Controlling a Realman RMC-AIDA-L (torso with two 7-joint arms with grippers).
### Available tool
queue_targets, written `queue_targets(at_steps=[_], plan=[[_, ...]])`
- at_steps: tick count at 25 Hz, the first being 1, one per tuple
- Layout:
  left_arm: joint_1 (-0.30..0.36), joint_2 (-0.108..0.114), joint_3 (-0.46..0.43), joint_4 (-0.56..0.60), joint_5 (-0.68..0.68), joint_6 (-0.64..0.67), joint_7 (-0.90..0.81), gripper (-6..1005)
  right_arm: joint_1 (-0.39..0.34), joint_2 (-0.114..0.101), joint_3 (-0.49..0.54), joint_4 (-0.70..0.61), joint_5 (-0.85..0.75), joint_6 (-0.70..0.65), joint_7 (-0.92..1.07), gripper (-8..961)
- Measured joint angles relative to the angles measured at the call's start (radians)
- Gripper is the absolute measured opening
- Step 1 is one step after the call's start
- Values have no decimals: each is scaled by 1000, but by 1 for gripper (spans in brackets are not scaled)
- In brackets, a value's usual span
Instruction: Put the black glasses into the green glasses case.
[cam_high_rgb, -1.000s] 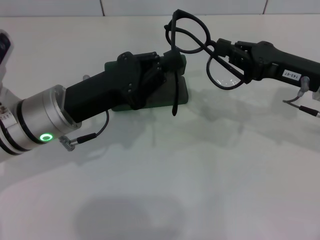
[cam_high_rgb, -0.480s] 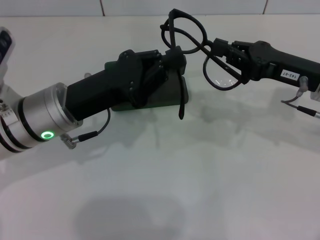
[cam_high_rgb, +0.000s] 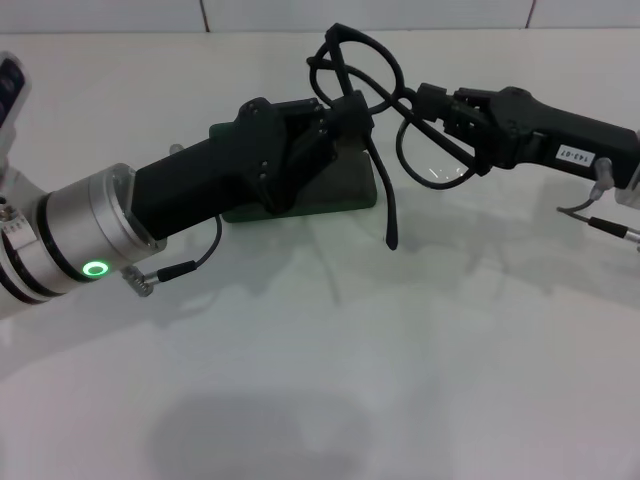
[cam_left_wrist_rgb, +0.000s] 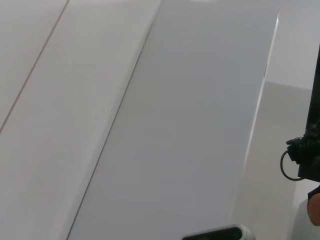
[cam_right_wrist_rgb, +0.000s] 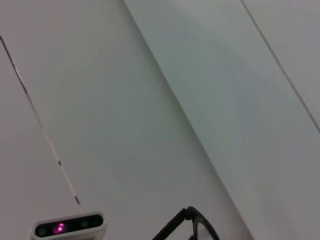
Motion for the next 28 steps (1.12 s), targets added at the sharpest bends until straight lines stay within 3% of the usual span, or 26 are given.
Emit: queue_targets(at_steps=[28], plan=[[-25, -2, 0, -23, -2, 0, 4, 47, 7, 1, -51, 2, 18, -57, 22, 70]])
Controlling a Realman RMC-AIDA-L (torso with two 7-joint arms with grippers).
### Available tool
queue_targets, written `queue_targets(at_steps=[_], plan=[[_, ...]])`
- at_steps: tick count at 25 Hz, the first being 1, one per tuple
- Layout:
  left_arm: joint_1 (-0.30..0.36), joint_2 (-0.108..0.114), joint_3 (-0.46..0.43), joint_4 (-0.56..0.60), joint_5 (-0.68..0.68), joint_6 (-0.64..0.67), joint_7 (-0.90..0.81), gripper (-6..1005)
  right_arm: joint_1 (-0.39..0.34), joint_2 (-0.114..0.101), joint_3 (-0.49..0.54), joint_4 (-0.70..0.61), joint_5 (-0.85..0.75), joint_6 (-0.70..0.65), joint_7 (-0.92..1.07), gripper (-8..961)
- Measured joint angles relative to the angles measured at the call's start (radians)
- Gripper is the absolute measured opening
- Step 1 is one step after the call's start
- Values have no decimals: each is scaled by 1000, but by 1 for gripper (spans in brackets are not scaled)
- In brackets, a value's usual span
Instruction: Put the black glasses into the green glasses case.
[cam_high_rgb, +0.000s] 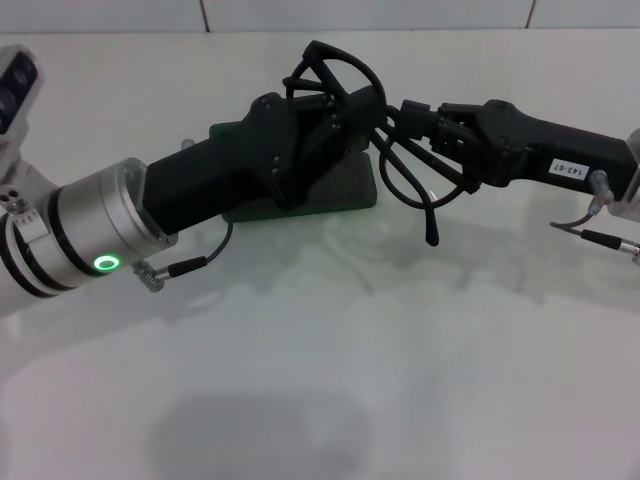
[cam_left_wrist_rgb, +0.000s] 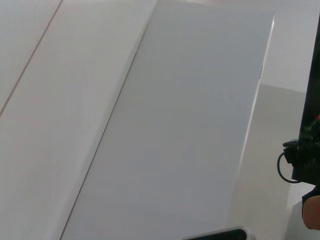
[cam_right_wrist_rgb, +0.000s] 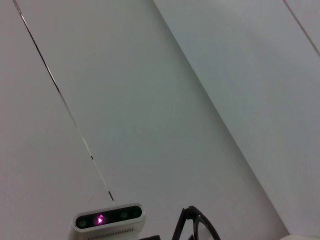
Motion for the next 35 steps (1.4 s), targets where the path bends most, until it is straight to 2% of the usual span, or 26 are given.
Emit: queue_targets(at_steps=[13, 35], plan=[[-1, 0, 0, 0, 0, 2, 2, 49, 0, 0, -46, 0, 49, -15, 16, 72], [-1, 0, 0, 0, 0, 5, 2, 53, 1, 0, -52, 0, 49, -28, 27, 76]])
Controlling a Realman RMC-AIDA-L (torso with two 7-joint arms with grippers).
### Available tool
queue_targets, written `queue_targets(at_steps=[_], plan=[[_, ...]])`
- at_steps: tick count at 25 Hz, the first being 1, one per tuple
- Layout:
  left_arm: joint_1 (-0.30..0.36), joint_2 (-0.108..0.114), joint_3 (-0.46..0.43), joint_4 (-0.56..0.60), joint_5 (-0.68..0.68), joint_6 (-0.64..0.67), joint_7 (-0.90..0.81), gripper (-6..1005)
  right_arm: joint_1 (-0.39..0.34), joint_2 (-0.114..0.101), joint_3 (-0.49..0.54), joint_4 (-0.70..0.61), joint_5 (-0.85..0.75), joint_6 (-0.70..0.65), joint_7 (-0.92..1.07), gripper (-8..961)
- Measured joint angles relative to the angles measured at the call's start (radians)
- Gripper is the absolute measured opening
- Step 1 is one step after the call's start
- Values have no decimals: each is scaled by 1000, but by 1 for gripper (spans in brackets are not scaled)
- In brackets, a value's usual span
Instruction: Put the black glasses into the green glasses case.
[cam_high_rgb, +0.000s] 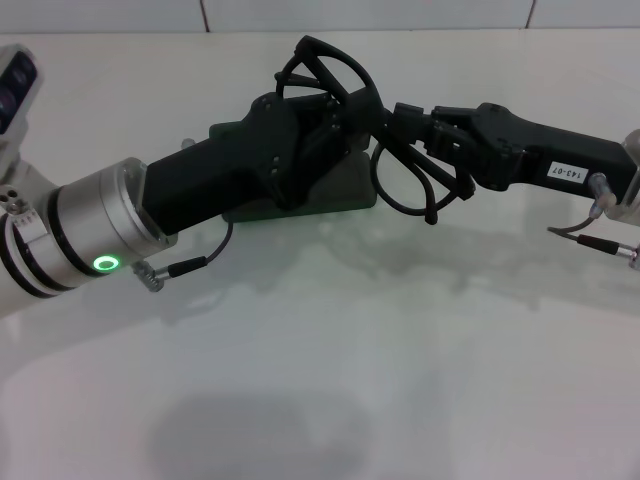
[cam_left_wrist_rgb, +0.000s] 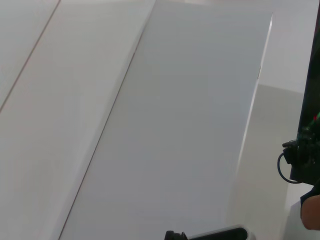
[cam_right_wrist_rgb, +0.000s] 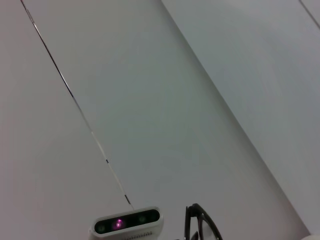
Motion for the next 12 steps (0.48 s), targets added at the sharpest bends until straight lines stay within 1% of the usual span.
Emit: queue_targets(at_steps=[12], plan=[[0, 0, 0, 0, 0, 0, 4, 55, 5, 0, -7, 0, 1, -7, 0, 78]])
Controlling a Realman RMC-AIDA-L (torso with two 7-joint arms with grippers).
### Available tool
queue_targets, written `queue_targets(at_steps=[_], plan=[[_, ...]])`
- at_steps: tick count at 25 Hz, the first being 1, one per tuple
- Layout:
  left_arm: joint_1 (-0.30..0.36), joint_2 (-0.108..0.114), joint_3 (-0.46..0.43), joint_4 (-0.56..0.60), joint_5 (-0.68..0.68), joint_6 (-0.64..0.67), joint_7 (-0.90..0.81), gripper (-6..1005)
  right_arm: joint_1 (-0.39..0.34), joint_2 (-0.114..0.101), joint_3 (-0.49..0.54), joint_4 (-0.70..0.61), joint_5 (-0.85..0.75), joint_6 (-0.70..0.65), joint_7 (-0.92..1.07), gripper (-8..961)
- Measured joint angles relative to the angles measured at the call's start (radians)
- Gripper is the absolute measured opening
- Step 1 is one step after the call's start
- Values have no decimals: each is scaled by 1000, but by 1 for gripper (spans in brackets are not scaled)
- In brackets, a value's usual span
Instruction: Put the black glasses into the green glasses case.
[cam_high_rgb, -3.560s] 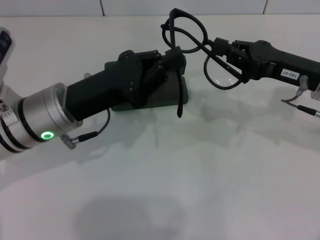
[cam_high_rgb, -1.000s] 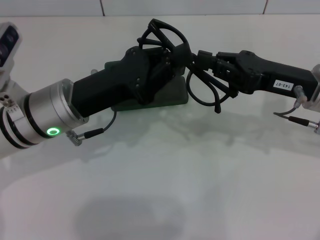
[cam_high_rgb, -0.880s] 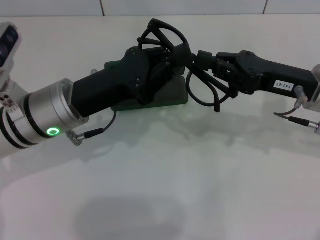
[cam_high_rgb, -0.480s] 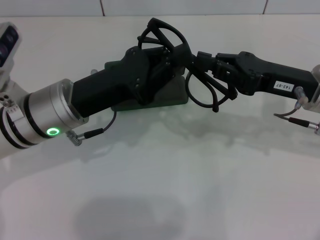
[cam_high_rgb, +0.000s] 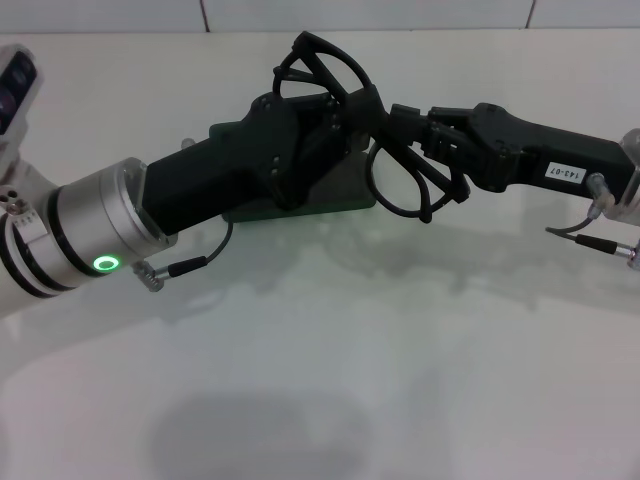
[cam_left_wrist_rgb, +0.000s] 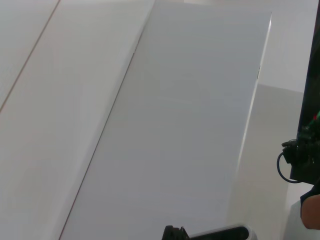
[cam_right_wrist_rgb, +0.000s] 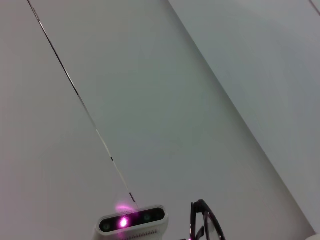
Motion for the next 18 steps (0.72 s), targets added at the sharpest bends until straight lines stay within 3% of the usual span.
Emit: queue_targets(at_steps=[10, 18], plan=[[6, 1, 0, 0, 0, 6, -1, 57, -6, -2, 9, -5, 17, 25, -8, 80], [59, 7, 0, 6, 15, 44, -15, 59, 11, -15, 2, -84, -42, 180, -75, 81]])
